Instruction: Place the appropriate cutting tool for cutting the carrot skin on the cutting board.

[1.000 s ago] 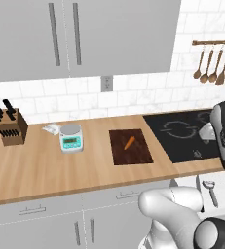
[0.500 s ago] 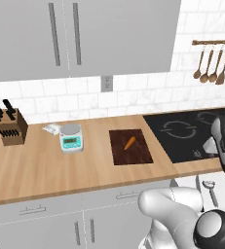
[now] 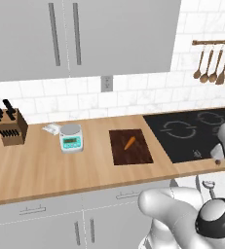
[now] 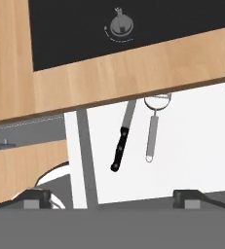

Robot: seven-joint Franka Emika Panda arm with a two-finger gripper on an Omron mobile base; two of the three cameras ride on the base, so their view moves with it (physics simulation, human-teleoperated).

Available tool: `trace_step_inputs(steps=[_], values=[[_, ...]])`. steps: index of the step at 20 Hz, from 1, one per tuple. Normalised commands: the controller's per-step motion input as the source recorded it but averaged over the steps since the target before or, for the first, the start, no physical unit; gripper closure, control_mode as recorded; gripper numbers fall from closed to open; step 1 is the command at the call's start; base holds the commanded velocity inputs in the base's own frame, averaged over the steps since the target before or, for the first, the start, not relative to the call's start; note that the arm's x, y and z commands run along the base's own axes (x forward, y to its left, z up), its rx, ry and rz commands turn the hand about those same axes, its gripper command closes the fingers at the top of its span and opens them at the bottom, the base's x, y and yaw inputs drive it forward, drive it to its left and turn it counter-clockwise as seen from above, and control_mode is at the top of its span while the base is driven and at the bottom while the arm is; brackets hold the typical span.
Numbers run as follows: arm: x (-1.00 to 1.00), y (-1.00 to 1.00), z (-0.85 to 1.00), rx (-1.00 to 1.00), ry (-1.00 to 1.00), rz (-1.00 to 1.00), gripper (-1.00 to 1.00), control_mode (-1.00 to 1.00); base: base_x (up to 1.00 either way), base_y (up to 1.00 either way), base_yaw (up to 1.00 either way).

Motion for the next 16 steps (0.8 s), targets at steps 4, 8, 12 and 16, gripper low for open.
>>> trace_step_inputs(steps=[4, 8, 12, 16], values=[[-0.21, -0.38, -0.28, 0.03, 0.0, 0.0, -1.0, -1.0, 0.0, 0.0, 0.0], [-0.2, -0.32, -0.41, 0.0, 0.0, 0.0, -1.0, -1.0, 0.0, 0.0, 0.0], [-0.21, -0.22, -0.48, -0.01, 0.0, 0.0, -1.0, -1.0, 0.0, 0.0, 0.0], [-0.15, -0.15, -0.51, -0.02, 0.04, 0.0, -1.0, -1.0, 0.0, 0.0, 0.0]])
